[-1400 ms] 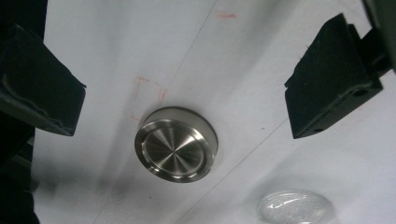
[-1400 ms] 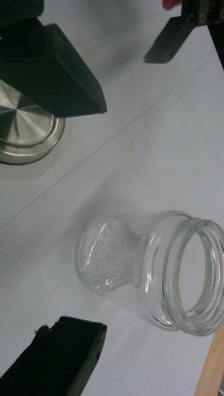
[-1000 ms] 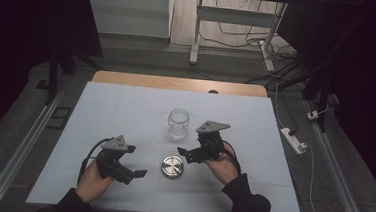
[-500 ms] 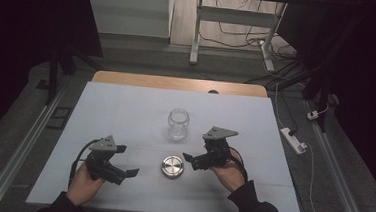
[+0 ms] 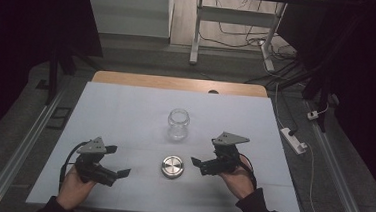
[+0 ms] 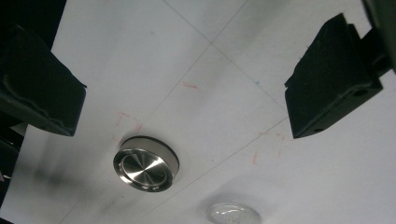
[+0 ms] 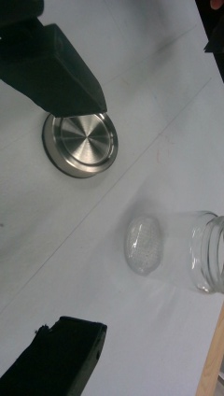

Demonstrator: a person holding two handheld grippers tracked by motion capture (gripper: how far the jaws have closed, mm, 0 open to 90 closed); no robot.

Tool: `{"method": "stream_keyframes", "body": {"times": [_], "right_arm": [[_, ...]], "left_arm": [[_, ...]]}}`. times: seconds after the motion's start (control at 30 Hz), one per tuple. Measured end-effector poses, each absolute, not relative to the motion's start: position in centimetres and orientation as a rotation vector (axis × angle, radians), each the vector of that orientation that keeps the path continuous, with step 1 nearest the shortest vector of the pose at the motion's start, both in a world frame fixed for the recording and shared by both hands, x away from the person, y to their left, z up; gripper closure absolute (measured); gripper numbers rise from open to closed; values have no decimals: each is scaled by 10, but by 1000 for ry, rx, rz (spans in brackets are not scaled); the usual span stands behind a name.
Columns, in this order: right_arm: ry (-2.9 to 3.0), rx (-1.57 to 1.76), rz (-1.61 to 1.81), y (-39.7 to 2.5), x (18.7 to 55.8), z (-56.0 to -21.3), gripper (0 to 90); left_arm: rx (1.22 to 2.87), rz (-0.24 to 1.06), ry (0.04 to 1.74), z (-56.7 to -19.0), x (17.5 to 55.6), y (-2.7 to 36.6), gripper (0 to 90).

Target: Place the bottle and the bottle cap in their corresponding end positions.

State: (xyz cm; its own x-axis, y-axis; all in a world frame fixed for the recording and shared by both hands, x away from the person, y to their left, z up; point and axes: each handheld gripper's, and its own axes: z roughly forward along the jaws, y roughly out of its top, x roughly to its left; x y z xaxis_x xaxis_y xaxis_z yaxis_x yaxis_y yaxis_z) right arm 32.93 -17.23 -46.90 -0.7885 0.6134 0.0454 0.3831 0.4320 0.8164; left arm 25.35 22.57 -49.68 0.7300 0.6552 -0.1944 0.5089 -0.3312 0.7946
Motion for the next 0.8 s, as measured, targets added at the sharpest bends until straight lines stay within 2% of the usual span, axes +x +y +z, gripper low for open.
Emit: {"method": "stream_keyframes", "body": {"times": [0.8], "right_arm": [[2341, 975, 1243, -231, 297, -477, 0]], "left_arm": [[1920, 253, 987, -498, 221, 272, 0]]}}
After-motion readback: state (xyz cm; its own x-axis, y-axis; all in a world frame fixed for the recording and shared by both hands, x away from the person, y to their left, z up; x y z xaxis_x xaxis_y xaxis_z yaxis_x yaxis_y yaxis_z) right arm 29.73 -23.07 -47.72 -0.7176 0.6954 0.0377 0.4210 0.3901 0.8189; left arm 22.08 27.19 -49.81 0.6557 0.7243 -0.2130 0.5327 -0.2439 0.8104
